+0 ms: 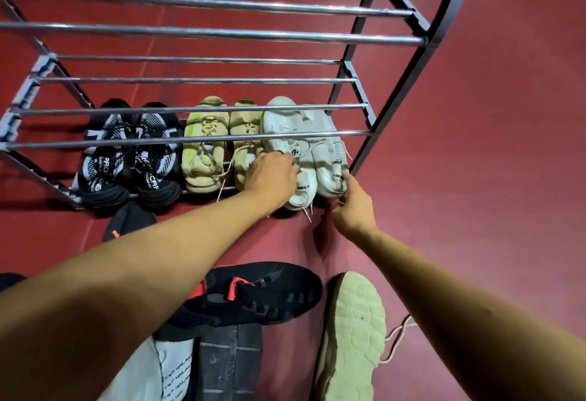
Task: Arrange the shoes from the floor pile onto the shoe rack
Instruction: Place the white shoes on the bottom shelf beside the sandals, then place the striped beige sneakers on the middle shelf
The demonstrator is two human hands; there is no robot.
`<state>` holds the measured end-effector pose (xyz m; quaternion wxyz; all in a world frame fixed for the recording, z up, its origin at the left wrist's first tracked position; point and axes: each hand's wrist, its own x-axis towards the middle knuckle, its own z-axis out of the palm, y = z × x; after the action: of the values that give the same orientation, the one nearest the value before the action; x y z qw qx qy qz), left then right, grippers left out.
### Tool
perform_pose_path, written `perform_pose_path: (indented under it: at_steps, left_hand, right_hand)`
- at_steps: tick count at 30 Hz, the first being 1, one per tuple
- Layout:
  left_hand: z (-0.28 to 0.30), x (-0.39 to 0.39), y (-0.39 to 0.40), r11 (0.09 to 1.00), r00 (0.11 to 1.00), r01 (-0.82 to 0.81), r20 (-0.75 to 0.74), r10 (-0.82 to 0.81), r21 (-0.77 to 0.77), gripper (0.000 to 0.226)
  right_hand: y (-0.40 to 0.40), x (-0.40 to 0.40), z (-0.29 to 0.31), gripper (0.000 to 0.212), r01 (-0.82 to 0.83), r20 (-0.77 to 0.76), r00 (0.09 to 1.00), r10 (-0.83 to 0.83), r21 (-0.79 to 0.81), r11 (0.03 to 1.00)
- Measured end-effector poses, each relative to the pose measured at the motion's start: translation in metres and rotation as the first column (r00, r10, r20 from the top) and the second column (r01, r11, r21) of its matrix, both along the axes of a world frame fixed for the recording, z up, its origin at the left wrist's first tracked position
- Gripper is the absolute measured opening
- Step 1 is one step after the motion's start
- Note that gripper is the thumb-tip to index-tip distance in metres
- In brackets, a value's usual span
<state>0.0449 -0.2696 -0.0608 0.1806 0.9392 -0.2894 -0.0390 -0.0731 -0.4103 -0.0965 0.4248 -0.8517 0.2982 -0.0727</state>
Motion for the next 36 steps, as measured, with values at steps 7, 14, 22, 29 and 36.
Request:
perform_pose_path:
  at_steps: [7, 14, 22, 29, 36]
  left_hand:
    - [-0.016, -0.021, 0.021, 0.883, 0.965, 0.215, 0.048, -0.257, 0.416, 0.094]
    - [-0.017, 0.006, 0.020, 0.994, 0.995, 0.050, 0.084, -0.058, 0.099, 0.034]
    - [-0.015, 0.007, 0.019, 0.981, 0.993, 0.115, -0.058, -0.107, 0.160, 0.046]
    - [0.001, -0.021, 0.136, 0.982, 0.984, 0.174, 0.054, -0.171, -0.076, 0.043]
    - [-0.003, -0.033, 0.256, 0.990, 0.990, -0.134, -0.048, 0.136, 0.051, 0.028]
  right_hand:
    - [-0.003, 0.003, 0.008, 0.085, -0.008, -0.074, 0.997, 0.009, 0.019, 1.000]
    - [0.001, 0.001, 0.010, 0.088, -0.050, -0.065, 0.996, 0.054, 0.058, 0.997]
    - [0.008, -0.018, 0.010, 0.094, -0.094, -0.183, 0.978, 0.097, 0.022, 0.995]
    - [0.016, -0.086, 0.062, 0.091, -0.503, -0.864, 0.473, 0.172, -0.105, 0.858]
    - [0.068, -0.119, 0.054, 0.119, -0.659, -0.925, 0.281, 0.257, 0.009, 0.752]
